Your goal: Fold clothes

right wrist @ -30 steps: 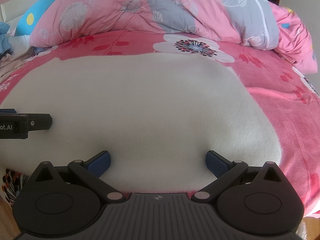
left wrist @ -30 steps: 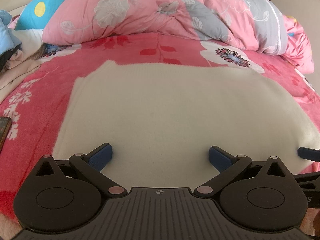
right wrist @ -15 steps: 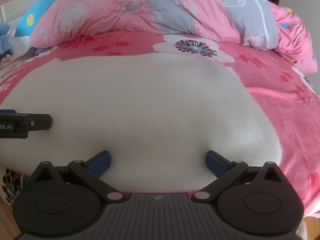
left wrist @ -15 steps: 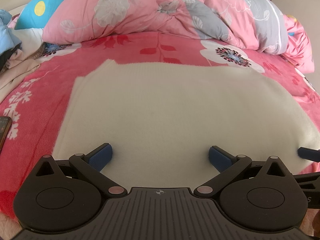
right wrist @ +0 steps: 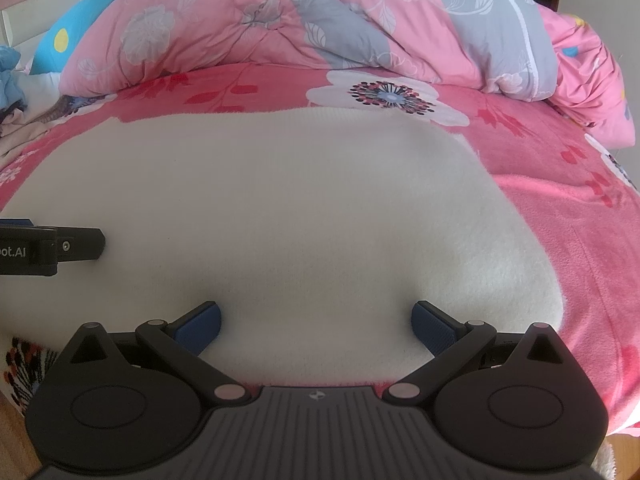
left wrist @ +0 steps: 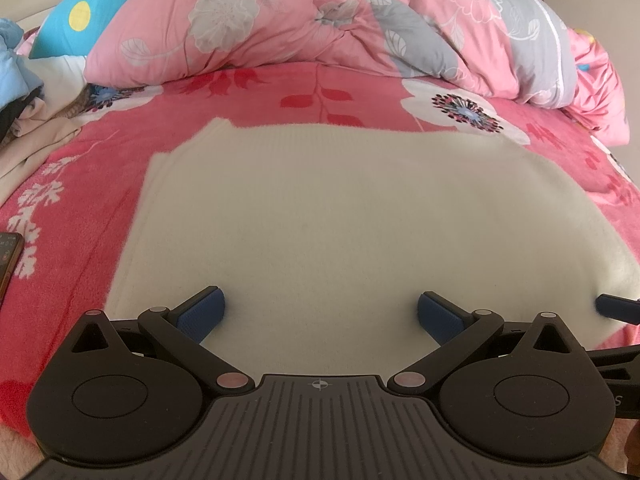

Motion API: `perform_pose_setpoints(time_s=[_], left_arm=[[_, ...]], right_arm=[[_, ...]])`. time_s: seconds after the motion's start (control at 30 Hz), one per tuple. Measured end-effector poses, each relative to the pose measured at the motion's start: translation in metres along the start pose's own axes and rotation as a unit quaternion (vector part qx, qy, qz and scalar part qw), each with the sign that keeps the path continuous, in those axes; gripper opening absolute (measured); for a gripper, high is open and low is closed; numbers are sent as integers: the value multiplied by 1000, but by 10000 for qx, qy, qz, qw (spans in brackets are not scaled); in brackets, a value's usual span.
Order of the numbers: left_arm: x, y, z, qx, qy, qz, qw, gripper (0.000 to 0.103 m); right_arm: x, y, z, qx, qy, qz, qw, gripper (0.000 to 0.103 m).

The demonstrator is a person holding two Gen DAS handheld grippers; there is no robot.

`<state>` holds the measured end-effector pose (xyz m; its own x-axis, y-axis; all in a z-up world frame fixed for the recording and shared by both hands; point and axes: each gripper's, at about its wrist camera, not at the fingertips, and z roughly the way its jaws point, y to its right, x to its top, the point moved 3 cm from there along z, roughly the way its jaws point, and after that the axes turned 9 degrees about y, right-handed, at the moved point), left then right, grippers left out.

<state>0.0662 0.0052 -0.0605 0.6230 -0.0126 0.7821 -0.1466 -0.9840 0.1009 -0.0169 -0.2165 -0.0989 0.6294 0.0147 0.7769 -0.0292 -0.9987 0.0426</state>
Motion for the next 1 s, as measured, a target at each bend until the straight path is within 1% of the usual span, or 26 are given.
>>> perform_pose_setpoints(time_s=[0.3,0.6,0.7,0.8,1.0], left_arm=[[0,0,0,5,-13,2,10000,103],[0,0,0,3,-39,4,10000,103],[0,1,0,22,-43,6,10000,103],[0,1,0,23,-63,2,10000,103],[0,1,0,27,-83,10,10000,103]], right_arm=[[1,-1,-1,3,-7,-1,10000,103],[13,8,-18,98,225,62,9997,103],[24,12,-33,8,630,22,9980,103],[37,18,-40,-78,966,46,9953,103],[48,21,-25,-125,1212,-24,9925,103]])
